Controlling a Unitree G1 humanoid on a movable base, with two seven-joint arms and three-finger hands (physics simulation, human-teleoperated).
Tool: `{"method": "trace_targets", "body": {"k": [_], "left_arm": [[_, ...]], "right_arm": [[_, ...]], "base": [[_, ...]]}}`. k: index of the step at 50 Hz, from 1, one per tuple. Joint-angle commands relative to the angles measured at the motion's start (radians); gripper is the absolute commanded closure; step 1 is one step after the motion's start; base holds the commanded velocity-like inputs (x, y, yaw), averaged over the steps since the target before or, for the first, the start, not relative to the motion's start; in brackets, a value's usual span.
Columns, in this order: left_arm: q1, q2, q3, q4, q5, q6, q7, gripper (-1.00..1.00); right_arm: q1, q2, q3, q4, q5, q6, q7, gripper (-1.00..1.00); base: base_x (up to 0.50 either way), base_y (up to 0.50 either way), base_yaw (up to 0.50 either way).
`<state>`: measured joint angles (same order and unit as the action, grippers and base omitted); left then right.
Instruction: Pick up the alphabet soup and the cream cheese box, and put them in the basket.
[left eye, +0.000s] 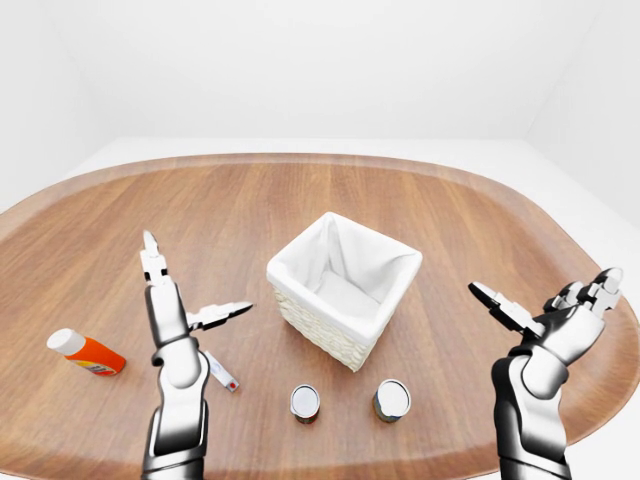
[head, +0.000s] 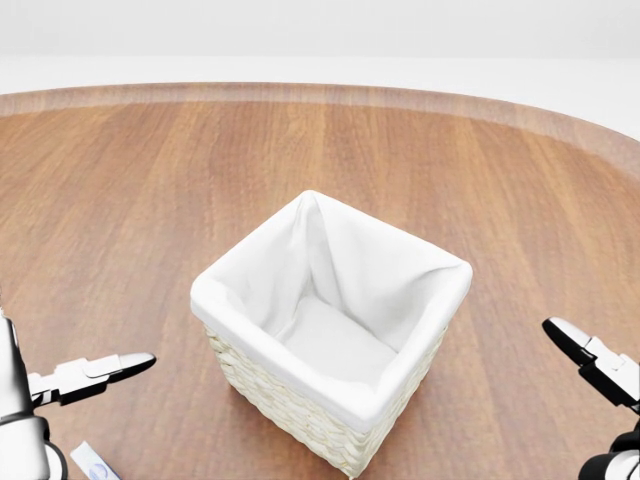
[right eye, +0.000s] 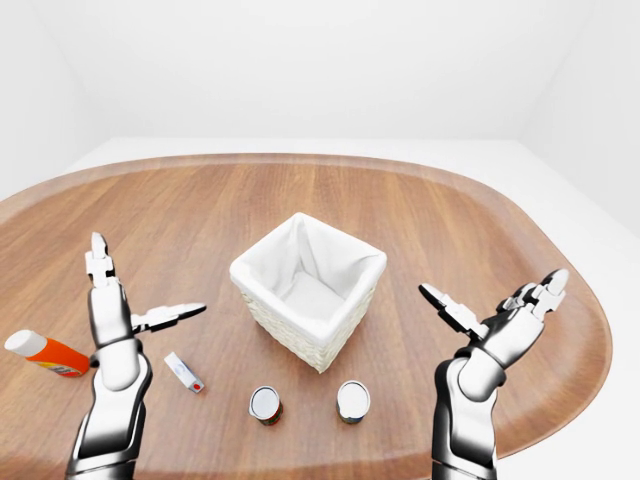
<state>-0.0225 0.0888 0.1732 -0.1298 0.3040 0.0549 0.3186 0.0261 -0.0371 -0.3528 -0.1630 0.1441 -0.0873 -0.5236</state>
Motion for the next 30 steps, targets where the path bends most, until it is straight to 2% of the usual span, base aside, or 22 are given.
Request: {"method": "trace_targets", "body": {"k": [1,2,6,8,11,15,16,19,20,22,25,30], "left_arm": [[0.013,0.026,-0.003,0.028,0.249,-0.086,0.091,-1.00],[0.010,0.035,-0.007,0.036,0.301,-0.102,0.114,-1.00],[0.004,0.030,-0.001,0.007,0.354,-0.086,0.111,-1.00],[0.003,0.041,-0.012,0.006,0.444,-0.086,0.141,-1.00],[0.014,0.038,-0.014,-0.031,0.515,-0.075,0.147,-1.00],[0.006,0.034,-0.011,-0.047,0.546,-0.069,0.151,-1.00],[0.004,0.031,-0.010,-0.059,0.550,-0.056,0.143,-1.00],[-0.001,0.034,-0.012,-0.067,0.584,-0.044,0.153,-1.00],[-0.005,0.032,-0.015,-0.101,0.639,0.003,0.144,-1.00],[-0.014,0.032,-0.022,-0.096,0.661,0.032,0.122,-1.00],[-0.033,0.038,-0.033,-0.062,0.712,0.032,0.131,-1.00],[-0.031,0.044,-0.056,-0.132,0.827,0.032,0.107,-1.00]], "right_arm": [[0.001,0.000,0.000,-0.001,-0.001,0.000,0.000,-1.00],[-0.003,-0.001,0.000,0.009,-0.001,0.000,0.000,-1.00],[0.002,0.000,0.001,-0.007,-0.001,0.000,0.000,-1.00],[0.001,0.000,0.000,-0.003,-0.001,0.000,0.000,-1.00],[0.000,0.000,0.000,0.003,-0.001,0.000,0.000,-1.00],[-0.001,0.000,0.001,0.009,-0.002,0.000,0.000,-1.00],[0.001,0.000,0.002,0.003,-0.002,0.000,0.000,-1.00],[0.000,0.000,0.002,0.003,-0.003,0.000,0.000,-1.00],[0.001,0.000,0.001,0.001,-0.002,0.000,0.000,-1.00],[0.000,0.000,0.002,0.006,-0.003,0.000,0.000,-1.00],[0.001,0.000,0.002,0.005,-0.003,0.000,0.000,-1.00],[0.002,0.001,0.002,0.000,-0.003,0.000,0.000,-1.00]], "base": [[0.00,0.00,0.00],[0.00,0.00,0.00],[0.00,0.00,0.00],[0.00,0.00,0.00],[0.00,0.00,0.00],[0.00,0.00,0.00],[0.00,0.00,0.00],[0.00,0.00,0.00],[0.00,0.00,0.00],[0.00,0.00,0.00],[0.00,0.00,0.00],[0.00,0.00,0.00]]}}
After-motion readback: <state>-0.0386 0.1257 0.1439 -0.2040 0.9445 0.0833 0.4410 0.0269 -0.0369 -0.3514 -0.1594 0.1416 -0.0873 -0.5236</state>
